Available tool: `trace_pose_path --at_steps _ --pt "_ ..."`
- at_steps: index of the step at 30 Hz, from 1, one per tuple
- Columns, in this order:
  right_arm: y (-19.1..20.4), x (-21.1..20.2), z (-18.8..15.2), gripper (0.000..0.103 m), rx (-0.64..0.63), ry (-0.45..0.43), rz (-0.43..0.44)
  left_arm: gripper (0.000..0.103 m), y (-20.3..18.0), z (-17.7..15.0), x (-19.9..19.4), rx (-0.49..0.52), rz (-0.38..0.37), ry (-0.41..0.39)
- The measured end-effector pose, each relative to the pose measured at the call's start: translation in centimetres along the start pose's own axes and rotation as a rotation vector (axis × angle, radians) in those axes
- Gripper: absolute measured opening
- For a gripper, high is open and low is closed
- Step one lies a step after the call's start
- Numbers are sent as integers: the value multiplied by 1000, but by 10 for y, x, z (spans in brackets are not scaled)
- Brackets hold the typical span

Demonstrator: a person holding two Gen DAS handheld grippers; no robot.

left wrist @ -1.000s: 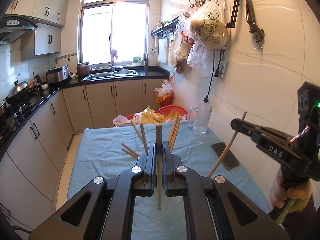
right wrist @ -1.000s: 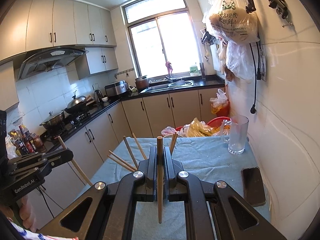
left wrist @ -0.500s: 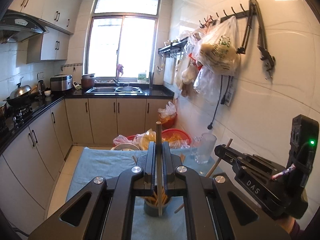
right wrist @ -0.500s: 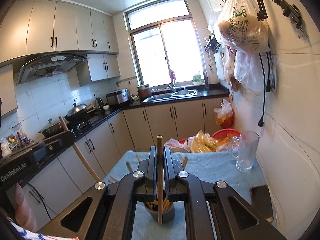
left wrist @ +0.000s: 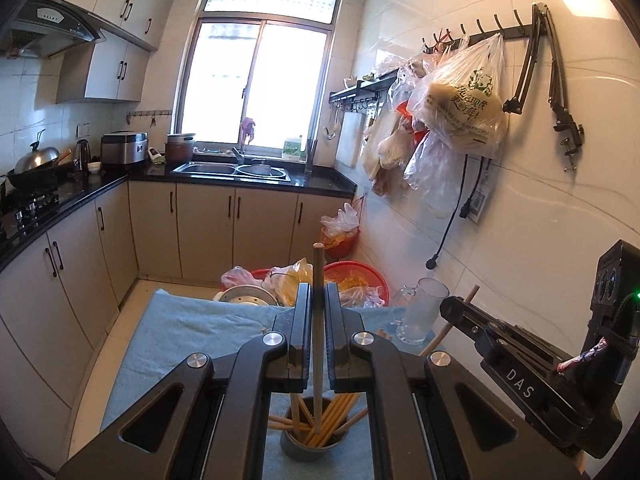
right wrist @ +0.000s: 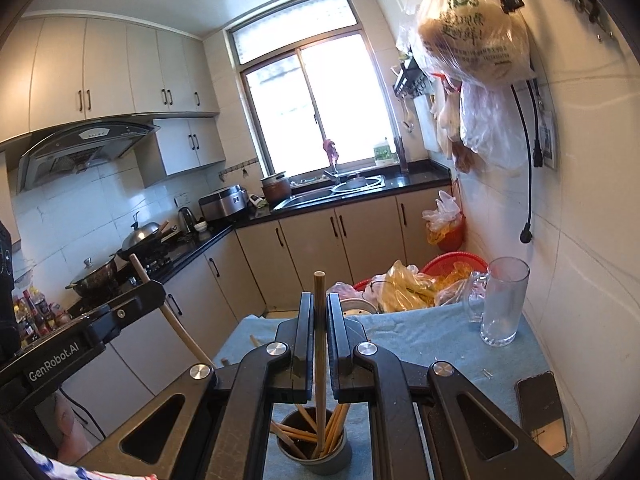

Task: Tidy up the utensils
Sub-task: 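Lower the left tool's chopstick into the cup while the right tool lowers its chopstick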

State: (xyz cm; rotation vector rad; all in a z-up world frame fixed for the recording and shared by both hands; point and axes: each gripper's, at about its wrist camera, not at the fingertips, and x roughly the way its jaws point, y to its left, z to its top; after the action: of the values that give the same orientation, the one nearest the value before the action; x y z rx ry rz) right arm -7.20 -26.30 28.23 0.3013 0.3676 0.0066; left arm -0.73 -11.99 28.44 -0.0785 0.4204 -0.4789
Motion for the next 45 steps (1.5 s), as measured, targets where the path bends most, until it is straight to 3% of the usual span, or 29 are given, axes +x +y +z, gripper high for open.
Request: trace_pose_path --at_steps 18,36,45 --pt "-11 41 -32 6 21 95 5 6 -1 -28 42 54 51 57" --pt "-8 51 -52 6 13 154 2 6 9 -46 50 48 57 106" --pt "-6 57 -61 6 3 185 -3 6 9 -49 49 59 69 92"
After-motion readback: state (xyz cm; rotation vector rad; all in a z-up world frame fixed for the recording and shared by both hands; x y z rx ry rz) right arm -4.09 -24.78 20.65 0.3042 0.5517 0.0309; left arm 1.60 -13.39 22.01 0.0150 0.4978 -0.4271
